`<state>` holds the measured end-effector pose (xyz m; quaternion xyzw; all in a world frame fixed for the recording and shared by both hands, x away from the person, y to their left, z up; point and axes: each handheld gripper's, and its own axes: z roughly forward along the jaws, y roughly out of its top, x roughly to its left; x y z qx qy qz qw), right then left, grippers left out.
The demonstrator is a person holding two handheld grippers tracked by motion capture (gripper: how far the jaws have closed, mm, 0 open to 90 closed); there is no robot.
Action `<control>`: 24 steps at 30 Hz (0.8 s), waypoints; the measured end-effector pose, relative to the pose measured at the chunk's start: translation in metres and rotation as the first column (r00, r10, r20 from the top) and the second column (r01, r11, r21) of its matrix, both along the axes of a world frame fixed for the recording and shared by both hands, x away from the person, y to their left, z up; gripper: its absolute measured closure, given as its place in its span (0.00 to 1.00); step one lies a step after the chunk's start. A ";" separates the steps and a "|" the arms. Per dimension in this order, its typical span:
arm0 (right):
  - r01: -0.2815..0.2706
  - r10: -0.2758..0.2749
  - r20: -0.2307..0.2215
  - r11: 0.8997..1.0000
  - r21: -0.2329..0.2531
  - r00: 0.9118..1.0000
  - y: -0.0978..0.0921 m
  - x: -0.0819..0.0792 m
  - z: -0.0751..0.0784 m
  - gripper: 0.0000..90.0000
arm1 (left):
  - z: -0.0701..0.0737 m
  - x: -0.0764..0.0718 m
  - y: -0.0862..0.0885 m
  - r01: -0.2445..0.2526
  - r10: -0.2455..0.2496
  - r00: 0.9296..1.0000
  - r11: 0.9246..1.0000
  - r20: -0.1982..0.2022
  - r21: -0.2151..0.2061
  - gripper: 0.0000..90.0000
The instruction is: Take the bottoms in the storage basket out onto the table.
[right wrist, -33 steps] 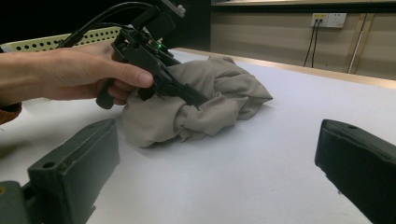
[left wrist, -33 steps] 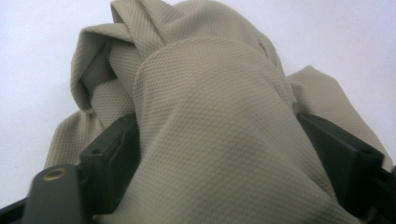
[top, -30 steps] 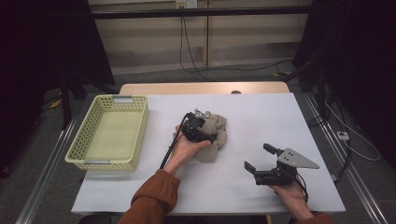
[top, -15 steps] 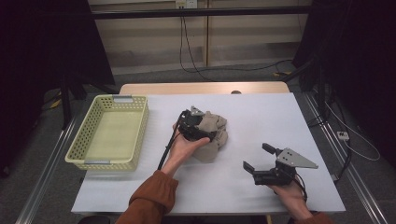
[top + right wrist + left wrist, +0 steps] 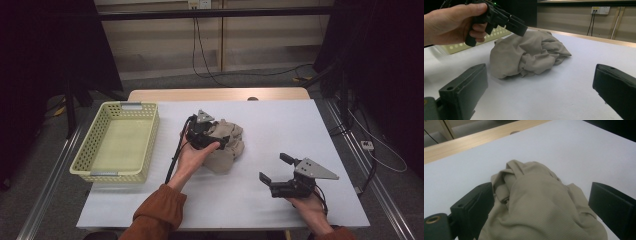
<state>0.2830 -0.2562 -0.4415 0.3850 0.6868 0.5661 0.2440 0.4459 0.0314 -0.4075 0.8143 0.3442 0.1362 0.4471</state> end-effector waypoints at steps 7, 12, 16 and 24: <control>0.000 0.000 0.000 1.000 0.000 1.000 0.000 0.000 0.000 0.00 | 0.007 -0.006 0.004 0.001 -0.001 1.000 1.000 0.022 0.000 0.07; 0.002 -0.002 -0.001 1.000 -0.003 1.000 0.000 0.000 0.000 0.00 | 0.016 -0.013 0.009 0.010 -0.011 0.998 1.000 0.062 0.014 0.07; 0.005 -0.005 -0.001 1.000 -0.003 1.000 0.000 0.000 0.000 0.00 | 0.023 -0.017 0.013 0.004 -0.004 0.997 1.000 0.083 -0.002 0.07; 0.009 -0.009 -0.001 1.000 0.001 1.000 0.000 0.000 0.000 0.00 | 0.032 -0.023 0.019 0.006 -0.004 0.994 1.000 0.109 -0.012 0.07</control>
